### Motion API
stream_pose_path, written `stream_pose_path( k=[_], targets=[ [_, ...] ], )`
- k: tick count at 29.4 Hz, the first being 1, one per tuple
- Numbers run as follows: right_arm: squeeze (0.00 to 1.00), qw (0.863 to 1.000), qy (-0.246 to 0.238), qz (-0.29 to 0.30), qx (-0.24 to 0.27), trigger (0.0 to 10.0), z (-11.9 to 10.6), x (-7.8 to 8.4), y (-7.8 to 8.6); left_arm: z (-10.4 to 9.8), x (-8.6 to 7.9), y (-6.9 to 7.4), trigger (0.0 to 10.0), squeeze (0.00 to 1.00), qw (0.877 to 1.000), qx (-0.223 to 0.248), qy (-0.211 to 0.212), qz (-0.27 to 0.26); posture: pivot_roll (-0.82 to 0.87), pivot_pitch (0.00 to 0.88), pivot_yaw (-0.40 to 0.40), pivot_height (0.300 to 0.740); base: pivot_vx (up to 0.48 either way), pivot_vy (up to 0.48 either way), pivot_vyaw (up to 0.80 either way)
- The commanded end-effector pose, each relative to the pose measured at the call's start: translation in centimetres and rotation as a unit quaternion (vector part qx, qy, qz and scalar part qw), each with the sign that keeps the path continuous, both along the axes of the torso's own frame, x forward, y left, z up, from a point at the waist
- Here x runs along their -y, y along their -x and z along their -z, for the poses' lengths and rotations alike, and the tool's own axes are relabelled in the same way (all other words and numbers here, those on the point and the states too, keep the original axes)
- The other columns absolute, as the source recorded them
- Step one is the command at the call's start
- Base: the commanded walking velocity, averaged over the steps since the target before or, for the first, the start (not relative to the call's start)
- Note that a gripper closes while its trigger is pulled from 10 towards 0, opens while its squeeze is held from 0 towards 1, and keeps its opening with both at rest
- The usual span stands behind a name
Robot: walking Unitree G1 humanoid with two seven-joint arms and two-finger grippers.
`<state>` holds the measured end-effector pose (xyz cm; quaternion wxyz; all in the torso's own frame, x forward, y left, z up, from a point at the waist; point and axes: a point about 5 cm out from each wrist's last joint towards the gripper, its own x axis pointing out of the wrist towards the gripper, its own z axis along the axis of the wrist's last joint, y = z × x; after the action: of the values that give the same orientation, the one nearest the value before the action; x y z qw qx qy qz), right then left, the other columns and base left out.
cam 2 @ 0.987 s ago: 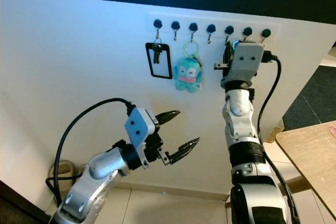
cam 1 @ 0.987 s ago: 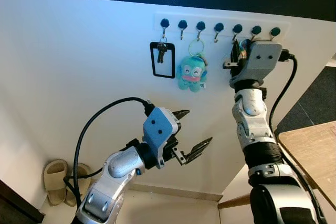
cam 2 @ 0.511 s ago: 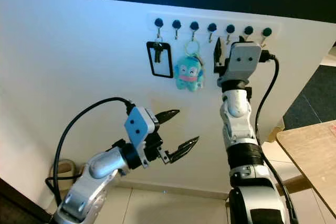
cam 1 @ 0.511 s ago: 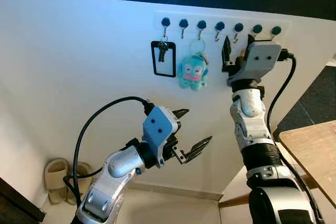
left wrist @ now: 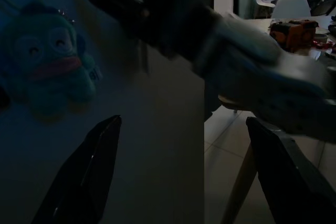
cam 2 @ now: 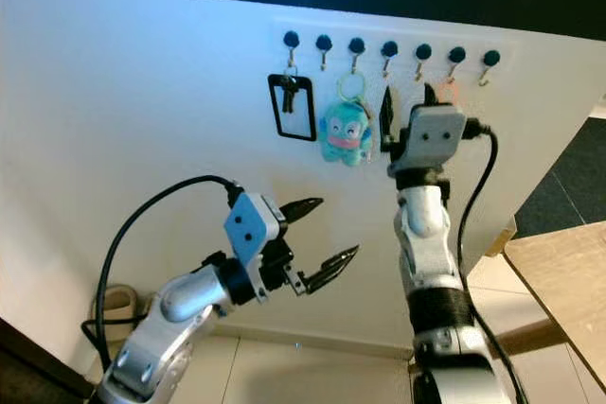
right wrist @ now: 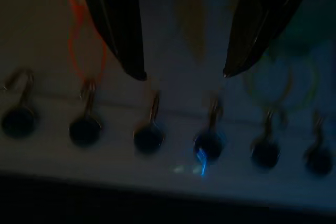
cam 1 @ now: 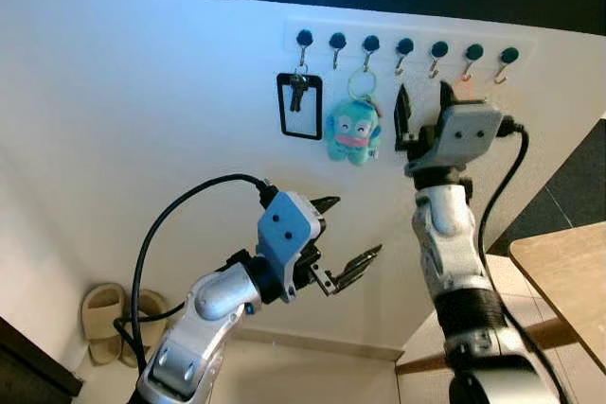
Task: Hang keys on a hook
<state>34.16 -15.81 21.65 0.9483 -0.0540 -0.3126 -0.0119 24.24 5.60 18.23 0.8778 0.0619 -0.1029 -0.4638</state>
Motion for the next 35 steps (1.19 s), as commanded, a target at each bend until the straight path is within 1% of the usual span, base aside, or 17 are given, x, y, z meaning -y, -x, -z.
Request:
stream_pose_path(
  k=[1,3,6,7,8,11,13,14,16,17,18,19,21,23,25,27,35],
  targets=[
    [0.0,1.0,0.012,-0.006,-0.018,10.0,1.9,0.0,0.8,1.2,-0.7,0.3,10.0,0.0,1.0,-0.011,-0.026,-0.004,0.05,0.064,-0.077,0.74,0.0,0.0,0.0],
    [0.0,0.993,0.043,-0.023,-0.104,10.0,7.9,0.1,3.1,4.7,-3.1,0.6,10.0,0.0,0.995,-0.048,-0.077,-0.04,0.05,0.06,-0.076,0.74,0.0,0.0,0.0],
    [0.0,0.985,0.051,-0.01,-0.167,10.0,11.8,1.1,4.9,7.2,-5.5,0.3,10.0,0.0,0.986,-0.061,-0.092,-0.122,0.05,0.059,-0.07,0.74,0.0,0.0,0.0],
    [0.0,0.985,0.051,-0.01,-0.167,10.0,11.8,1.1,4.9,7.2,-5.5,0.3,10.0,0.0,0.986,-0.061,-0.092,-0.122,0.05,0.059,-0.07,0.74,0.0,0.0,0.0],
    [0.0,0.975,0.05,0.001,-0.218,10.0,14.3,1.8,5.9,9.4,-7.2,0.2,10.0,0.0,0.974,-0.088,-0.103,-0.181,0.06,0.055,-0.066,0.74,0.0,0.0,0.0],
    [0.0,0.97,0.048,0.005,-0.24,10.0,15.3,2.1,6.3,10.4,-7.9,0.2,10.0,0.0,0.967,-0.101,-0.112,-0.203,0.06,0.055,-0.066,0.74,0.0,0.0,0.0],
    [0.0,0.934,0.019,0.011,-0.358,10.0,19.3,2.7,7.4,14.8,-10.4,0.7,10.0,0.0,0.929,-0.18,-0.144,-0.289,0.05,0.047,-0.06,0.74,0.0,0.0,0.0],
    [0.0,0.894,-0.032,0.019,-0.446,10.0,22.1,3.2,8.4,17.9,-12.0,1.6,10.0,0.0,0.892,-0.245,-0.157,-0.346,0.04,0.044,-0.056,0.74,0.0,0.0,0.0],
    [0.0,0.831,-0.088,0.017,-0.549,10.0,25.4,3.1,10.4,21.5,-13.7,3.6,10.0,0.0,0.833,-0.327,-0.174,-0.411,0.04,0.039,-0.052,0.74,0.0,0.0,0.0],
    [0.0,0.831,-0.088,0.017,-0.549,10.0,25.4,3.1,10.4,21.5,-13.7,3.6,10.0,0.0,0.833,-0.327,-0.174,-0.411,0.04,0.039,-0.052,0.74,0.0,0.0,0.0],
    [0.0,0.813,-0.089,0.005,-0.576,10.0,26.2,2.9,11.2,22.5,-14.1,4.4,10.0,0.0,0.812,-0.353,-0.175,-0.431,0.04,0.035,-0.052,0.74,0.0,0.0,0.0],
    [0.0,0.813,-0.089,0.005,-0.576,10.0,26.2,2.9,11.2,22.5,-14.1,4.4,10.0,0.0,0.812,-0.353,-0.175,-0.431,0.04,0.035,-0.052,0.74,0.0,0.0,0.0],
    [0.0,0.791,-0.068,-0.011,-0.608,10.0,27.3,2.7,12.3,23.7,-14.7,5.4,10.0,0.0,0.781,-0.369,-0.178,-0.472,0.04,0.03,-0.055,0.74,0.0,0.0,0.0],
    [0.0,0.788,-0.059,-0.011,-0.613,10.0,27.5,2.7,12.7,24.1,-15.4,5.8,10.0,0.0,0.759,-0.366,-0.18,-0.508,0.04,0.027,-0.056,0.74,0.0,0.0,0.0],
    [0.0,0.776,-0.054,-0.004,-0.628,10.0,27.9,2.9,13.2,24.7,-15.6,6.3,10.0,0.0,0.737,-0.389,-0.149,-0.533,0.04,0.022,-0.057,0.74,0.0,0.0,0.0],
    [0.0,0.773,-0.05,-0.001,-0.632,10.0,28.1,3.0,13.3,24.8,-15.6,6.3,10.0,0.0,0.733,-0.394,-0.141,-0.536,0.04,0.021,-0.057,0.74,0.0,0.0,0.0],
    [0.0,0.771,-0.064,-0.01,-0.634,10.0,28.2,2.8,13.4,24.6,-14.2,5.2,10.0,0.0,0.762,-0.39,-0.104,-0.506,0.03,0.016,-0.041,0.74,0.0,0.0,0.0]
  ],
)
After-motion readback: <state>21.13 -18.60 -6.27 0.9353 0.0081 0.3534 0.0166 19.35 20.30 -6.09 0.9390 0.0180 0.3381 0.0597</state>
